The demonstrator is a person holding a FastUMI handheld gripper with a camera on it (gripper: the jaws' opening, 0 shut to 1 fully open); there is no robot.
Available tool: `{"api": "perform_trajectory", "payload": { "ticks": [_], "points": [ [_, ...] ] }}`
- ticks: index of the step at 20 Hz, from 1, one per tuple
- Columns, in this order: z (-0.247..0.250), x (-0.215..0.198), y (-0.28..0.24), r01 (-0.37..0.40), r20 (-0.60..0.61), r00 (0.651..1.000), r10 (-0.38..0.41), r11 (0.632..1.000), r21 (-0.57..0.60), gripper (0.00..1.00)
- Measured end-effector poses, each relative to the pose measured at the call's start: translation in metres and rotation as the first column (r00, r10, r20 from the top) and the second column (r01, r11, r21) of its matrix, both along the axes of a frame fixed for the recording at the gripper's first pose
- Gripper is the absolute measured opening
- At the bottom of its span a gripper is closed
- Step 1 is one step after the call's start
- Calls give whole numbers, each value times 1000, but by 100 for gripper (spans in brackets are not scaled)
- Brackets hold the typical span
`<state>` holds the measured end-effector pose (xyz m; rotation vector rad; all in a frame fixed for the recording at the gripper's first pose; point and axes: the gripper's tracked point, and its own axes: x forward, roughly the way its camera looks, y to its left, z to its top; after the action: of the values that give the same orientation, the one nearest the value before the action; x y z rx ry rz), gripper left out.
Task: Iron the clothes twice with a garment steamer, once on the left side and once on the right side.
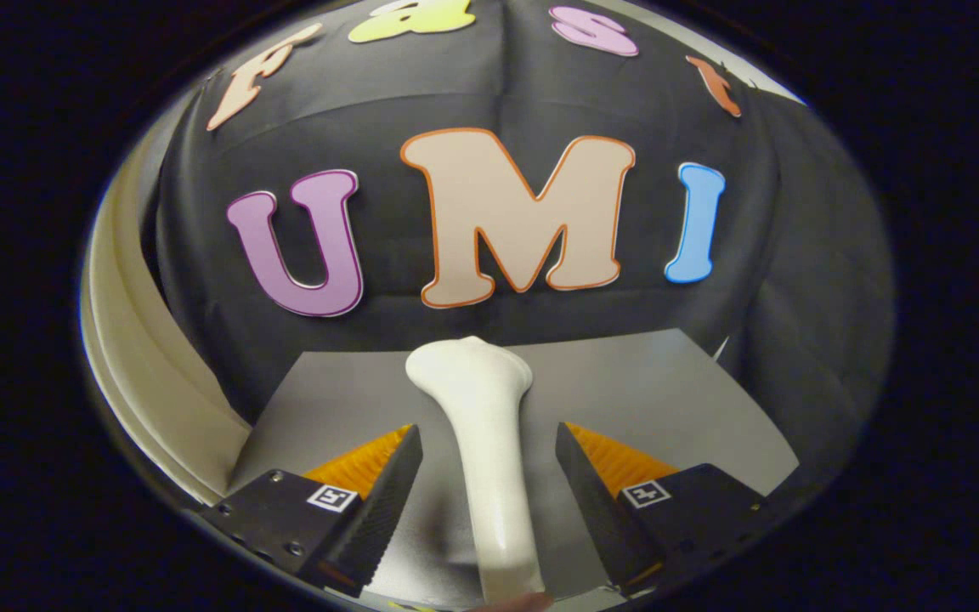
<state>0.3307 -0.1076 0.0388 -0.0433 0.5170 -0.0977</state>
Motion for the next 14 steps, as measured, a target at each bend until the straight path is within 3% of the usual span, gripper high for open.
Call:
{"api": "perform_trajectory", "payload": {
  "ticks": [3, 8, 12, 14],
  "points": [
    [-6, 5, 1, -18, -101, 995, 11, 998, -66, 96],
    [-11, 28, -2, 25, -132, 991, -26, 1000, -7, 91],
    [-23, 30, -1, 9, -216, 976, -15, 999, -31, 74],
    [-26, 30, -1, 13, -228, 973, -19, 1000, -29, 60]
  ]
}}
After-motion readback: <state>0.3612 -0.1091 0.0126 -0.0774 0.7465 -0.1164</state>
